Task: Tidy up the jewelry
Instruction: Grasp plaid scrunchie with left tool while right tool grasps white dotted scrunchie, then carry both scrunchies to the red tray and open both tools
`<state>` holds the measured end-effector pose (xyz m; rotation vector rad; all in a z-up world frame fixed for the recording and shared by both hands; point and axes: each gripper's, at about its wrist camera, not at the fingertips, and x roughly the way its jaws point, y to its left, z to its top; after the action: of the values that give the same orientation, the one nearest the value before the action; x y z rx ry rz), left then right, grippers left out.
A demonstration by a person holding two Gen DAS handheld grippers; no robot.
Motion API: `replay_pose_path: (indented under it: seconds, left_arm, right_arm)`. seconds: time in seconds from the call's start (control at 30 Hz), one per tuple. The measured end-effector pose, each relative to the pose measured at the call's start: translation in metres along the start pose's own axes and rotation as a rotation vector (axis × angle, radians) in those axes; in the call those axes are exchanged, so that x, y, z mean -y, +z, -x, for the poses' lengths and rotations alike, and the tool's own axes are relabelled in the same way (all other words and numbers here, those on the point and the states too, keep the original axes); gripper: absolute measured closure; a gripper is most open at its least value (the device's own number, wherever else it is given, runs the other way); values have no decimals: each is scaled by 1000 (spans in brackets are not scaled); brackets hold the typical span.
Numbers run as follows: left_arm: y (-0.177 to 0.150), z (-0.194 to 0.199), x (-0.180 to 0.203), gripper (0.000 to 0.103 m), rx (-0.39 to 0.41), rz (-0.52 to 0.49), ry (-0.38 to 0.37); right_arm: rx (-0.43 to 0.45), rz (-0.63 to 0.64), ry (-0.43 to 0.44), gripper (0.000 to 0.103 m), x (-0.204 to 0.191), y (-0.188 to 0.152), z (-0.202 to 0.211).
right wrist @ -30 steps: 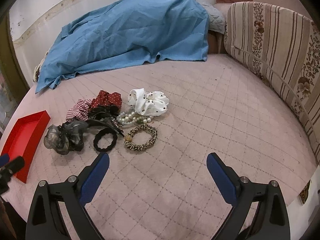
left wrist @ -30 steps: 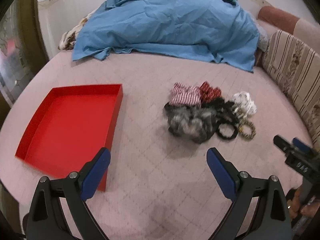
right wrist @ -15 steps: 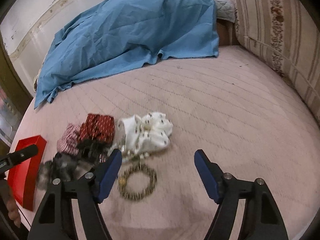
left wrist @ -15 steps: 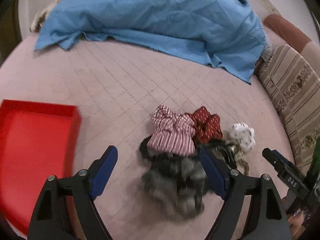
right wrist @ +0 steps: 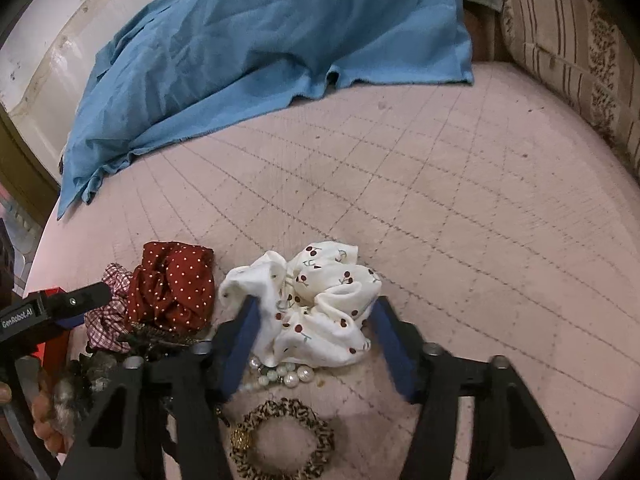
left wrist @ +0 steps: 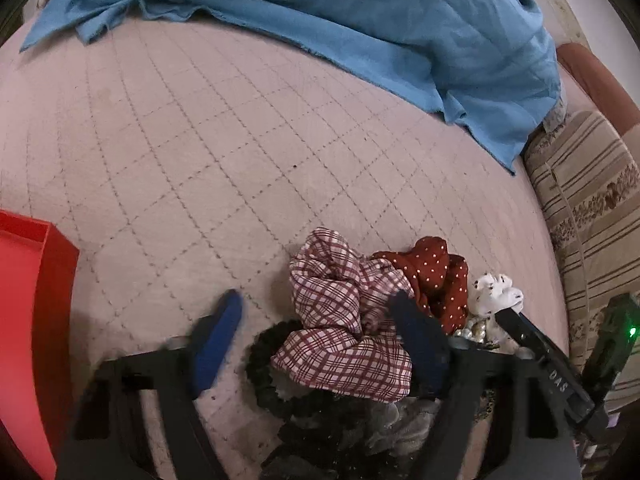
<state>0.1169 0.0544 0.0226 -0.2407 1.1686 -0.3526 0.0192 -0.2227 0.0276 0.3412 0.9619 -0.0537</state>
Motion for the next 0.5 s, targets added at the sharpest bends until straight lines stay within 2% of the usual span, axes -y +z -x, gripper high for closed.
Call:
replay_pose_path:
  seconds: [0.03, 0.07, 0.1, 0.23, 0.37, 0.5]
  left_arm:
    - [0, -3, 2, 71, -16, -11, -9]
    - [0, -5, 2, 95, -35, -12, -25]
    - [-1, -5, 3, 95, -42, -7, -34]
    - [-3, 15, 11, 95, 11, -21, -24]
    - [-9, 55, 13, 95, 72, 3, -73]
    - [-22, 107, 10, 95, 145, 14, -134]
  right_arm:
    - [-3, -1, 9, 69, 0, 0, -1]
    - [-8, -1, 20, 83, -1, -1, -3]
    - [-14, 3, 32, 85, -3, -1, -4]
    - [21, 41, 14, 91, -11, -2, 8]
    - [78, 64, 8, 91, -20, -2, 34]
    - [127, 53, 39, 91, -27, -1, 68]
